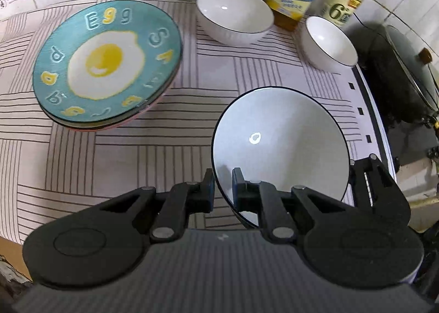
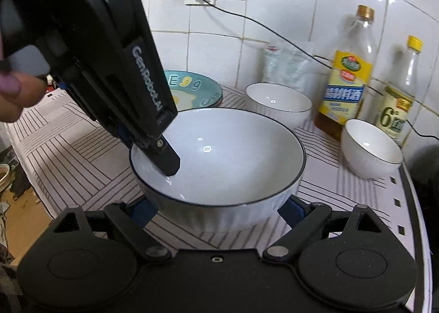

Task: Organize plates and bowls
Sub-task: 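Carry the white bowl beside the egg plate stack and open both grippers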

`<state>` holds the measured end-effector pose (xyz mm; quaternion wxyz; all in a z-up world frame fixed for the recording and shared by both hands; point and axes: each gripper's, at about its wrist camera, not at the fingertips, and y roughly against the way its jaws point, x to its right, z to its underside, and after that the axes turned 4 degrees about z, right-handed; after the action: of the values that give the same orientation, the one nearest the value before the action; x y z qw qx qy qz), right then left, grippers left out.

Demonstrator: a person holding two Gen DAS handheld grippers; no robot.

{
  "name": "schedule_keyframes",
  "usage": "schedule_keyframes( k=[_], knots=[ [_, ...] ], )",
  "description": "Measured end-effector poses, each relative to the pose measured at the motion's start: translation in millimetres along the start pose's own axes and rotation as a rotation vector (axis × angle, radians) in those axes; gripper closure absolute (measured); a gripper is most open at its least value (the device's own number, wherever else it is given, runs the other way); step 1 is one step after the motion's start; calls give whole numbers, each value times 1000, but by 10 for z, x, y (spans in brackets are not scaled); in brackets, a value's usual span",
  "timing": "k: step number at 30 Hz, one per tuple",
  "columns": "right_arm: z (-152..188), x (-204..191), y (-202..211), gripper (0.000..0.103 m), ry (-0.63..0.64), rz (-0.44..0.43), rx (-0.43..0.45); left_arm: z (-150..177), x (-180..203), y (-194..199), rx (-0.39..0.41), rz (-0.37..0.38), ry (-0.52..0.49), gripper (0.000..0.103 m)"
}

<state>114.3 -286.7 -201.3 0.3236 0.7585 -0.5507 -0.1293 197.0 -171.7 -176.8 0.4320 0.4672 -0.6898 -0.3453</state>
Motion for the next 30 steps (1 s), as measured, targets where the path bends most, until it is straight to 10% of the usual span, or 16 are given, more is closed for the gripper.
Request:
schedule_keyframes(
  k=[20, 30],
  knots=[
    [-32, 31, -392, 9, -20, -49, -178, -13, -98, -253, -61, -10, 0, 90],
    [-11, 136, 59, 9, -129, -70, -186, -46, 10, 39, -77, -25, -40, 62]
  ],
)
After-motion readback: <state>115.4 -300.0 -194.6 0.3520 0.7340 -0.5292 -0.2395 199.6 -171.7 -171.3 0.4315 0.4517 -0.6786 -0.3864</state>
